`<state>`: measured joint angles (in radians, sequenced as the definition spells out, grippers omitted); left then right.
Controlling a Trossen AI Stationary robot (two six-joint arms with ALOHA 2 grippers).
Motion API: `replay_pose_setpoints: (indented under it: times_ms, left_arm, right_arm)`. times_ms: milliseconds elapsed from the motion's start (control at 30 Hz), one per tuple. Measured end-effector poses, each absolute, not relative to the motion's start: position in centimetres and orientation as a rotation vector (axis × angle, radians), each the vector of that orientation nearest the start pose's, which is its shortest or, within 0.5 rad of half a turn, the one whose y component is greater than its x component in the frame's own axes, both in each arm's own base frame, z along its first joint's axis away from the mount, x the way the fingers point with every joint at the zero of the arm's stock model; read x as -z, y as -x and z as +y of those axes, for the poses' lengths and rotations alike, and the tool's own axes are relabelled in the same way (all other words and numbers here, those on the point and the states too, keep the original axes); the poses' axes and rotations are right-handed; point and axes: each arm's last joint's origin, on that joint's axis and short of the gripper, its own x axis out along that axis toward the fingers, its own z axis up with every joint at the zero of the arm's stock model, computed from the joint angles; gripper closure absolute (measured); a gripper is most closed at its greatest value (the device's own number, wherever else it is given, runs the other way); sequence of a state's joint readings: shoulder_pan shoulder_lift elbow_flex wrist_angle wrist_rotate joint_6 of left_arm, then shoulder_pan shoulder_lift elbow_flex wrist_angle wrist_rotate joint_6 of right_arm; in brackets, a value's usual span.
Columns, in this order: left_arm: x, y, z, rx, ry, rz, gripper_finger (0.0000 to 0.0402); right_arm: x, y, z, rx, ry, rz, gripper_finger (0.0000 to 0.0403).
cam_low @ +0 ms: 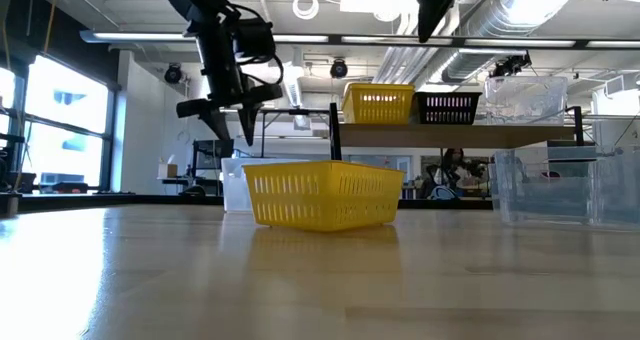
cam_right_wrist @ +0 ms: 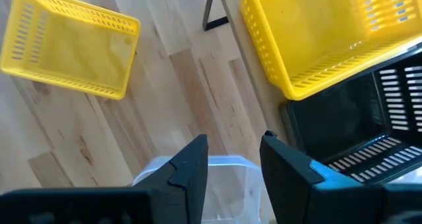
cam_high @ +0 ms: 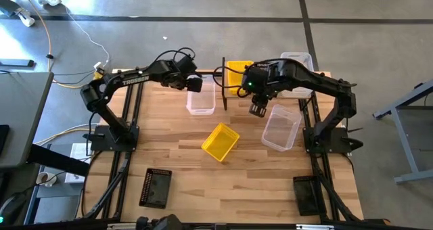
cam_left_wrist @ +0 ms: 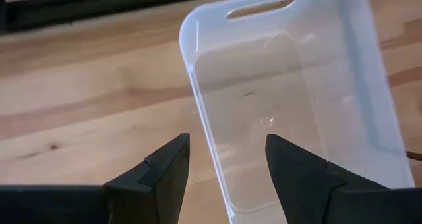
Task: Stack baskets on shelf by color
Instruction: Stack the top transparent bin on top of the other transparent bin on the shelf
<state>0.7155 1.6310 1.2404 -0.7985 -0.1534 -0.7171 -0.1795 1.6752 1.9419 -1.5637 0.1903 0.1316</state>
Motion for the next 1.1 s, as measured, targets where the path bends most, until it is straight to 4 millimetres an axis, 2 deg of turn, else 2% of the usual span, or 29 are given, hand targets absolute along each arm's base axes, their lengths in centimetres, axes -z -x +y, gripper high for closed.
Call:
replay_pose_setpoints:
  times_ms: [433, 867, 1100]
  left_arm:
    - [-20.9, -25.2, 20.9, -1.224, 0.991, 0.999, 0.0213]
    - [-17.5, -25.9, 21.3, -1.242, 1.03, 1.115, 0.0214]
    - [-16.7, -26.2, 21.4, -1.242, 1.033, 1.144, 0.024]
  right_arm:
    - [-39.6, -28.8, -6.3, 0.391, -0.098, 1.285, 0.0279]
    - [-39.6, -28.8, -6.3, 0.39, -0.098, 1.283, 0.0279]
    - [-39.6, -28.8, -6.3, 0.389, -0.098, 1.282, 0.0279]
